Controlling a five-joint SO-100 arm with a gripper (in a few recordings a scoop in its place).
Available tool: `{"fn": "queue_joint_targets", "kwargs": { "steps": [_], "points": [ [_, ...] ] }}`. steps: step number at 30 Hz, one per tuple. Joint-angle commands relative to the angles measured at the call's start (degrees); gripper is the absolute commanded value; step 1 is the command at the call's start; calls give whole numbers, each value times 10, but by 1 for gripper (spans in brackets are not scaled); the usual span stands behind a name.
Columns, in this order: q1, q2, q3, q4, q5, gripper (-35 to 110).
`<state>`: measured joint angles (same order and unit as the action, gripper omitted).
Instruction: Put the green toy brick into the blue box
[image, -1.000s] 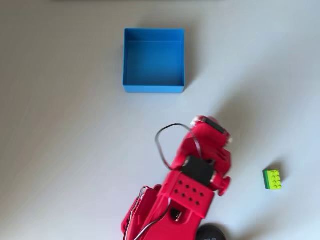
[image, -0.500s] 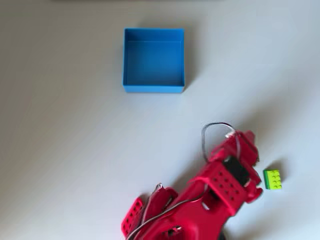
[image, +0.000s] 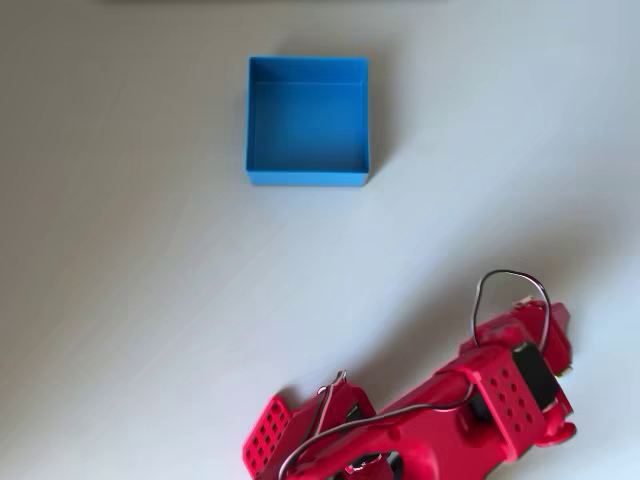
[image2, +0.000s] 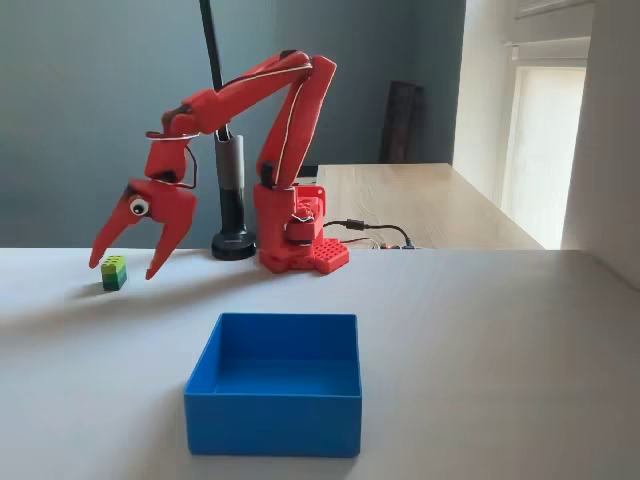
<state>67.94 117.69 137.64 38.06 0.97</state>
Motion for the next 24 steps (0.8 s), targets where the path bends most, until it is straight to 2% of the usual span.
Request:
{"fn": "queue_joint_targets", "kwargs": {
  "steps": [1, 10, 24],
  "points": [
    [42, 4, -35, 1, -7, 31],
    [91, 3, -21, 0, -33, 31],
    [99, 1, -18, -9, -33, 30]
  ]
}}
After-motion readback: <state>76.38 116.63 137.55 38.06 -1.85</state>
